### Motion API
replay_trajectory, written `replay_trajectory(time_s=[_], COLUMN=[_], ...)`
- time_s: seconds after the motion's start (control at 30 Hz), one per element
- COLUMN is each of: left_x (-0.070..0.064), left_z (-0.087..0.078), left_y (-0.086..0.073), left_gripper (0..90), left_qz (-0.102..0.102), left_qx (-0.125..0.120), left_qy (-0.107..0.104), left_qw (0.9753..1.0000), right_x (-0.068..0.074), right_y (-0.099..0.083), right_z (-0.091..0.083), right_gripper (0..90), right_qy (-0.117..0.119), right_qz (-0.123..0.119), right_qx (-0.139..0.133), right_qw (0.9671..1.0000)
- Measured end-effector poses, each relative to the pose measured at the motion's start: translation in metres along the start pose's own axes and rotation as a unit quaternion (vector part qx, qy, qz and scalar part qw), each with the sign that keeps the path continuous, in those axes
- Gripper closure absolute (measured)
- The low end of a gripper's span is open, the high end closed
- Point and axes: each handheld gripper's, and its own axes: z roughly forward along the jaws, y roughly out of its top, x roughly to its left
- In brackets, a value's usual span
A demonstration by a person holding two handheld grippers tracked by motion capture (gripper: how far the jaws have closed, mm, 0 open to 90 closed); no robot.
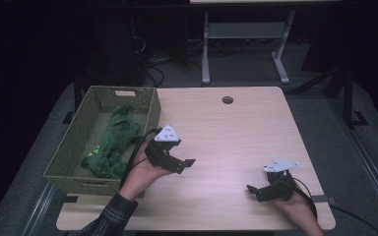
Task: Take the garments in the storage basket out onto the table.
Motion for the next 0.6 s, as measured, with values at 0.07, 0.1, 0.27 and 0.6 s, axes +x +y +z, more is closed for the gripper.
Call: replay_trajectory(time_s=[0.07, 0.1, 0.27, 0.6], left_x=[0.003, 0.004, 0.011, 0.024], left_z=[-0.003, -0.005, -0.011, -0.019], left_y=[0.002, 0.003, 0.007, 0.013], left_gripper=[13.6, 13.6, 13.6, 13.8], left_qz=[0.004, 0.005, 0.009, 0.003], left_qx=[-0.001, 0.000, 0.002, 0.007], left_qy=[0.002, 0.004, 0.006, 0.011], left_qw=[1.0000, 1.0000, 0.9999, 0.9999], right_x=[0.000, 0.000, 0.000, 0.000], right_y=[0.000, 0.000, 0.000, 0.000], right_z=[0.000, 0.000, 0.000, 0.000], right_gripper=[1.6, 1.6, 1.6, 1.6], right_qy=[0.000, 0.000, 0.000, 0.000], right_qz=[0.000, -0.001, 0.000, -0.001], right_qx=[0.000, 0.000, 0.000, 0.000], right_qw=[1.0000, 1.0000, 1.0000, 1.0000])
